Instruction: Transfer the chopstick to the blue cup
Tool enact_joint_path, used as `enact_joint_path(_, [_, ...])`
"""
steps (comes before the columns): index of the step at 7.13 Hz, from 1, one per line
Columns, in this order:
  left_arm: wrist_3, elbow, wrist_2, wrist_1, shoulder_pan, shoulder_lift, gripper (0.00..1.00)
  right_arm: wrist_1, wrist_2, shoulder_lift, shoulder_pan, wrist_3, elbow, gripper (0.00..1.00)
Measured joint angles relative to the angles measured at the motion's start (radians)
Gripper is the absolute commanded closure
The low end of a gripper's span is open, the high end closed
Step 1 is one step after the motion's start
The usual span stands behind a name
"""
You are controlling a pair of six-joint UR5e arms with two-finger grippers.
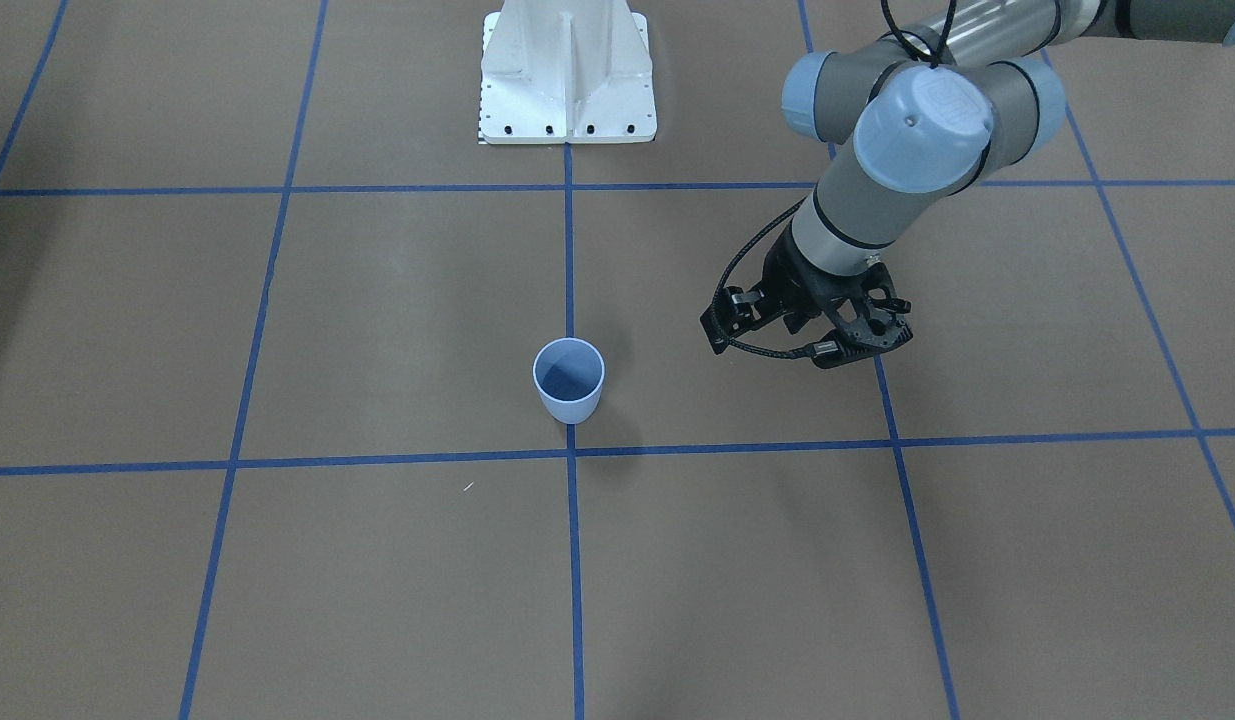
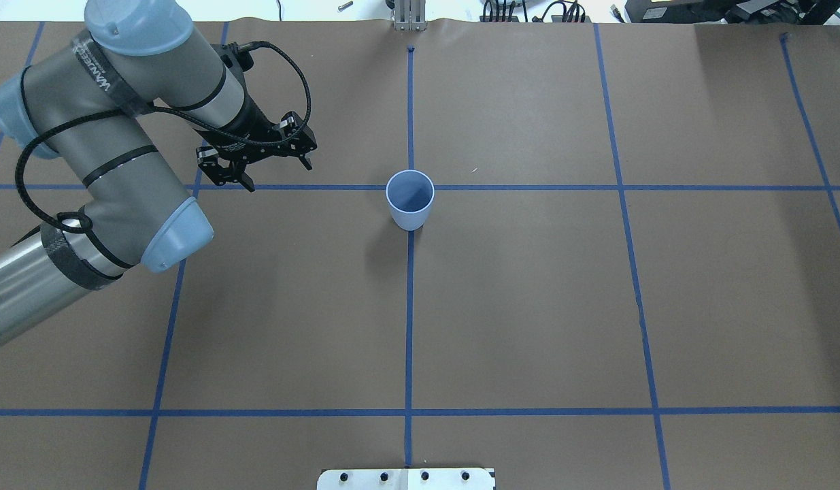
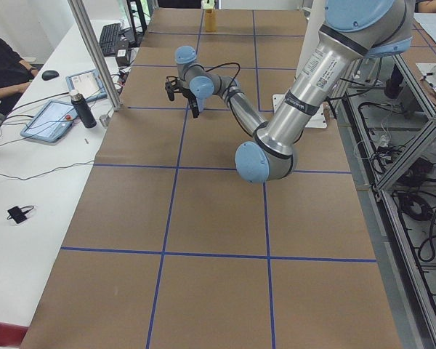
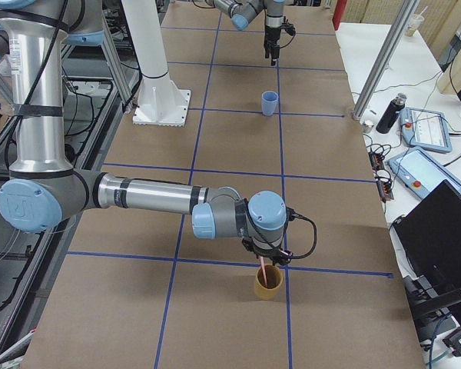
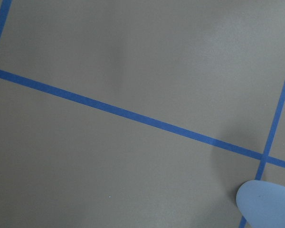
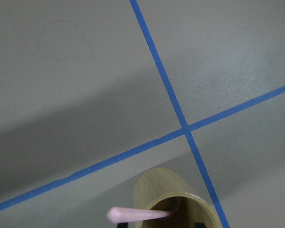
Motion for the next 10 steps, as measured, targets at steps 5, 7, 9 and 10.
enact_joint_path(5, [0.002, -0.006, 0.0, -0.021, -0.002, 0.029, 0.02, -0.001, 0.037, 0.002, -0.025, 0.007, 0.001, 0.54])
enact_joint_path(7, [0.001, -0.006, 0.0, -0.021, -0.003, 0.03, 0.02, -0.001, 0.043, 0.003, -0.034, 0.008, 0.001, 0.7])
enact_joint_path(9, [0.001, -0.006, 0.0, -0.021, -0.003, 0.03, 0.02, -0.001, 0.049, 0.002, -0.036, 0.009, 0.0, 0.91])
enact_joint_path(10, [0.001, -0.006, 0.0, -0.021, -0.003, 0.03, 0.02, -0.001, 0.051, 0.002, -0.037, 0.009, 0.0, 1.0])
